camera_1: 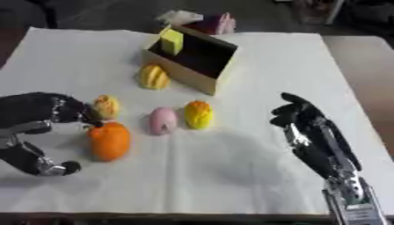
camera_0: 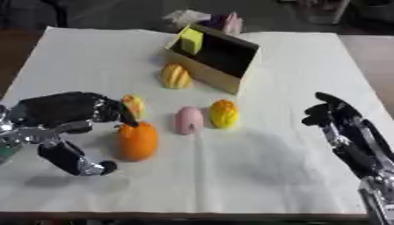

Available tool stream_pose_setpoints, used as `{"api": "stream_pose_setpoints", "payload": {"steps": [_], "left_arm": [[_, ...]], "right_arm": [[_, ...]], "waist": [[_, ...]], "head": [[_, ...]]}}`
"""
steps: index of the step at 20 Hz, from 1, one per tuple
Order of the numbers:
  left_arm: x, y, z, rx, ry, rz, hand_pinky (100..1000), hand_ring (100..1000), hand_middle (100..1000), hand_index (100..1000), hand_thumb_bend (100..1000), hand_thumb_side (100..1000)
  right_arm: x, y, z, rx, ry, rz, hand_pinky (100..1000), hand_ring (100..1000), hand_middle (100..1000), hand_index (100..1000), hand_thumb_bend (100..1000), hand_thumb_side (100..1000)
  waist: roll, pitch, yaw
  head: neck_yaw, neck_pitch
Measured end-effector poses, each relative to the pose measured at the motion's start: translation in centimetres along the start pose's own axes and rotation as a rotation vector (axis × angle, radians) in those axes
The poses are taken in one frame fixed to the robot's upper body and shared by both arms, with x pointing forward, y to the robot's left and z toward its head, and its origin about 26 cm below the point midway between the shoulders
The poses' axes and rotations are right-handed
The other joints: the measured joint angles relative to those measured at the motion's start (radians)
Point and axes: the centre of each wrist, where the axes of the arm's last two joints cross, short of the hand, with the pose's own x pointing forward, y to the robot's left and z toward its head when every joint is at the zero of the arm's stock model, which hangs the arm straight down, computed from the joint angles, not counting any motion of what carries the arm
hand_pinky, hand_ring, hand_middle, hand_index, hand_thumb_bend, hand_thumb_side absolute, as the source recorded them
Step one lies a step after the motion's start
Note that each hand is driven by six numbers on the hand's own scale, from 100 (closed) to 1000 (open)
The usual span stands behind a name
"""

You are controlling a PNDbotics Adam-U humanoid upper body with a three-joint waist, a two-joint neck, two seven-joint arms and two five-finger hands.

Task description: Pick up objects on the table and place them in the box.

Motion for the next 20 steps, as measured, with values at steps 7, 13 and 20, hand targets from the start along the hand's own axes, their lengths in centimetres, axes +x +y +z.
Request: {"api": "stream_pose_setpoints", "payload": {"steps": [7, 13, 20], "left_arm": [[-0.4, 2.5, 0.1, -0.086, 0.042, -0.168, 804, 788, 774, 881, 505, 404], [0.1, 3.4, -1.3, -0.122, 0.050, -0.218, 818, 806, 784, 888, 514, 408], [-0.6, 2.8, -4.2, -0.126, 0.046, -0.225, 827, 815, 791, 896, 549, 427]], "right_arm": [[0.0, 0.0, 0.0, 0.001, 0.001, -0.001, 693, 631, 637, 894, 100, 558], [0.0, 0.0, 0.0, 0.002, 0.001, -0.001, 693, 631, 637, 893, 100, 558], [0.0, 0.1, 0.0, 0.003, 0.000, -0.004, 694, 631, 637, 893, 100, 558]], "waist": [[-0.005, 0.000, 0.004], [-0.008, 0.000, 0.003], [-0.012, 0.000, -0.004]], "head": [[-0.002, 0.000], [-0.002, 0.000], [-0.002, 0.000]]}}
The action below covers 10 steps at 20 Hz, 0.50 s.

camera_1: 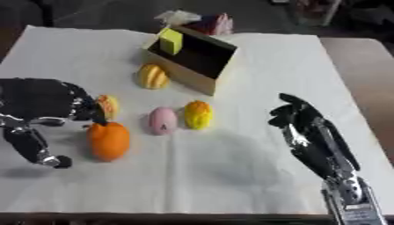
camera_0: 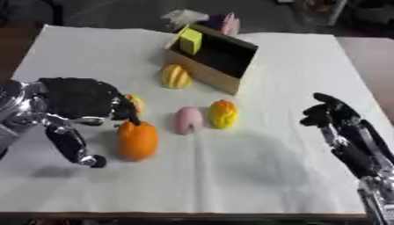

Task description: Pick up objects on the table and place them in the box.

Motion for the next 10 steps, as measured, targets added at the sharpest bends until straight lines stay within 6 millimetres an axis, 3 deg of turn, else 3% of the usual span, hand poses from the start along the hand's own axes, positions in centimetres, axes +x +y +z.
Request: {"api": "stream_pose_setpoints", "payload": {"steps": [10], "left_arm": [[-0.6, -1.2, -2.3, -0.022, 0.020, -0.045, 828, 816, 789, 894, 536, 424]], "right_arm": [[0.0, 0.1, 0.0, 0.001, -0.001, -0.007, 694, 631, 636, 893, 100, 559]], "waist": [[0.000, 0.000, -0.010]], "head": [[0.000, 0.000]]}}
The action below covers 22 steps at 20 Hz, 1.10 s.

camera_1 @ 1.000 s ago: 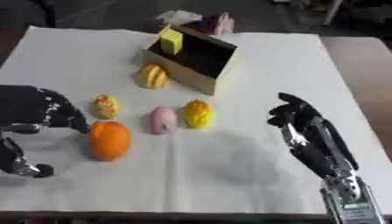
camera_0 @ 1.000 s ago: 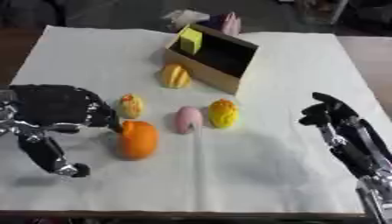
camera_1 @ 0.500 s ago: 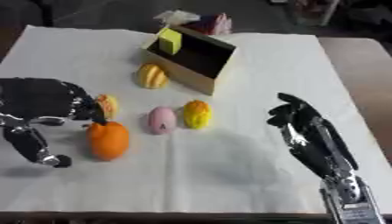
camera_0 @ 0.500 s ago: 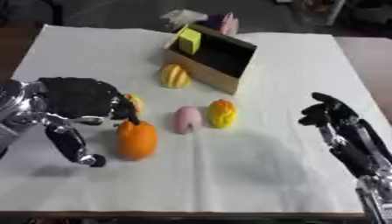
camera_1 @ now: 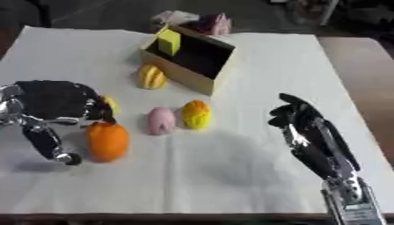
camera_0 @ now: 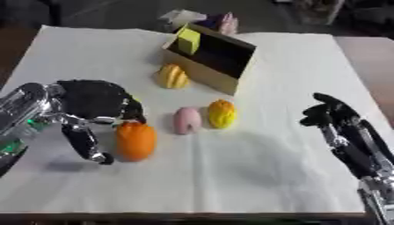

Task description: Pick up objects on the table and place them in the box.

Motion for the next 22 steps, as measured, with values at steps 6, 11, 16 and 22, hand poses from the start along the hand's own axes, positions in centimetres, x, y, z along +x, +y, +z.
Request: {"api": "stream_pose_setpoints", "payload": {"steps": [6, 11, 16, 22], "left_arm": [[-0.2, -1.2, -1.4, 0.004, -0.024, 0.036, 804, 764, 707, 829, 446, 385], [-0.5, -1.9, -1.5, 0.060, -0.020, 0.036, 750, 627, 501, 652, 249, 309], [-1.3, -0.3, 0.4, 0.159, 0.038, 0.013, 751, 630, 509, 660, 256, 301], [-3.6, 5.0, 3.3, 0.286, 0.121, -0.015, 753, 641, 516, 668, 257, 277]], "right_arm": [[0.0, 0.1, 0.0, 0.000, -0.002, -0.006, 694, 631, 636, 892, 100, 560], [0.0, 0.2, 0.0, 0.000, -0.002, -0.007, 694, 630, 635, 892, 100, 560], [0.0, 0.2, 0.0, -0.001, -0.002, -0.007, 694, 630, 636, 892, 100, 560], [0.0, 0.2, 0.0, 0.001, -0.001, -0.008, 694, 630, 635, 892, 100, 559]], "waist": [[-0.003, 0.000, -0.004], [-0.006, 0.000, -0.006], [-0.005, 0.001, -0.005], [-0.009, 0.001, -0.015]], "head": [[0.001, 0.000], [0.001, 0.000], [0.000, 0.000], [0.004, 0.000]]}}
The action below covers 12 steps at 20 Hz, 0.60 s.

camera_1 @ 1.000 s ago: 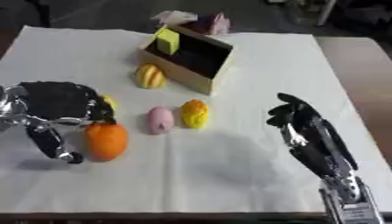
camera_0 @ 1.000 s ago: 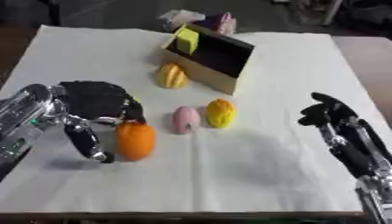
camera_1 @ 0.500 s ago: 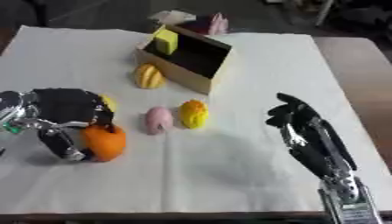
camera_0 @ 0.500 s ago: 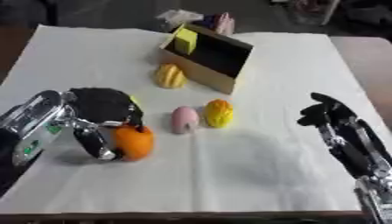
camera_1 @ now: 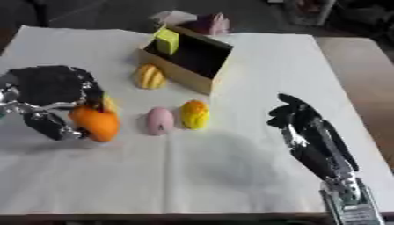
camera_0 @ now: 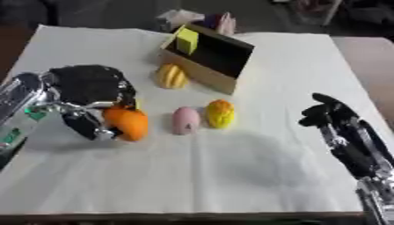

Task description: Pick up objects on the table and place them in the box.

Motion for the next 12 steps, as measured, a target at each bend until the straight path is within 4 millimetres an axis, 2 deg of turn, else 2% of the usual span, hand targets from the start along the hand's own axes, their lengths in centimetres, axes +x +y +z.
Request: {"api": "stream_pose_setpoints", "payload": {"steps": [2, 3, 6, 12], "left_arm": [[-0.9, 1.3, -0.4, 0.032, 0.024, -0.003, 754, 641, 516, 669, 258, 275], [-1.3, 1.6, -0.7, 0.041, 0.033, 0.000, 753, 647, 522, 675, 288, 268], [-2.9, 2.7, -2.2, 0.092, 0.083, -0.003, 757, 650, 528, 681, 271, 251], [-5.8, 2.2, -6.0, 0.198, 0.206, 0.021, 762, 676, 565, 708, 264, 219]], "right_arm": [[0.0, 0.1, 0.0, 0.004, -0.002, -0.001, 694, 630, 636, 892, 100, 559], [0.0, 0.1, 0.0, 0.004, -0.002, -0.001, 694, 630, 635, 892, 100, 560], [0.1, 0.4, -0.2, 0.023, -0.010, -0.009, 694, 630, 635, 892, 100, 562], [0.4, 0.9, -1.1, 0.070, -0.039, -0.024, 693, 629, 635, 890, 100, 567]], "waist": [[-0.004, 0.000, -0.009], [-0.006, 0.000, -0.011], [-0.009, 0.013, -0.045], [-0.007, 0.046, -0.109]], "head": [[0.007, 0.000], [0.010, 0.000], [0.031, 0.000], [0.076, -0.004]]}}
